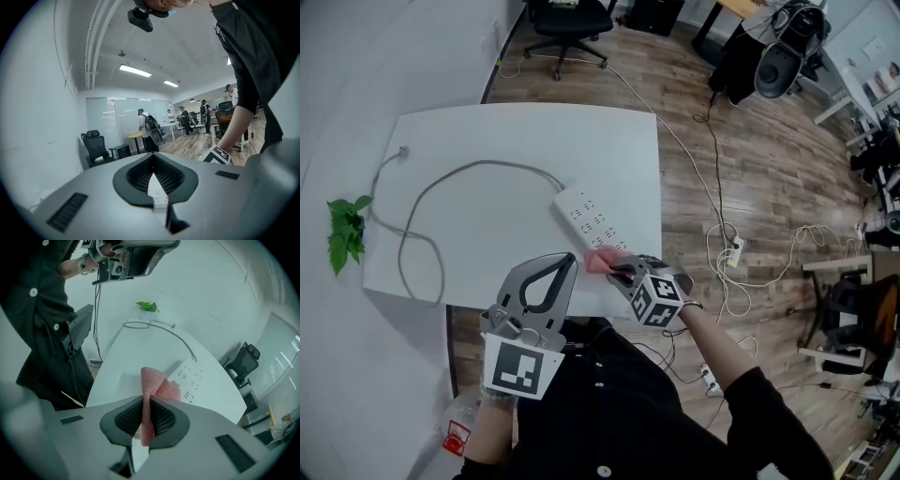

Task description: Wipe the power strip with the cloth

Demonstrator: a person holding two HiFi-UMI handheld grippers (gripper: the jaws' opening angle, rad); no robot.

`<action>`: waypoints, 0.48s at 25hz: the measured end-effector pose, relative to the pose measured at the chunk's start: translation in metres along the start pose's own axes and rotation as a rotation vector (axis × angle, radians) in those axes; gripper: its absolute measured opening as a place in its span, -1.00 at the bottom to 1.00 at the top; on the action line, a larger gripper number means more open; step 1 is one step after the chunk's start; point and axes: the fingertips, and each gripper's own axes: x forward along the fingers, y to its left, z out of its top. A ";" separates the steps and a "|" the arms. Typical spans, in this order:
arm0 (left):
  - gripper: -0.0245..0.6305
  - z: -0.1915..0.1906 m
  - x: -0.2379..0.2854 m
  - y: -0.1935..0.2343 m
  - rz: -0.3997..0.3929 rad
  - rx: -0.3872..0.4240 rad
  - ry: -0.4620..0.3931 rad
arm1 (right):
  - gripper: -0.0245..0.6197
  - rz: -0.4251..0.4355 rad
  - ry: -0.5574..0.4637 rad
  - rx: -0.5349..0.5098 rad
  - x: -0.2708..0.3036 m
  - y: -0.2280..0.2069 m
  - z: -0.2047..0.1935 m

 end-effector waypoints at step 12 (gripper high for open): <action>-0.88 0.001 0.007 -0.001 -0.036 0.015 -0.012 | -0.77 -0.128 -0.065 0.351 -0.018 -0.016 0.002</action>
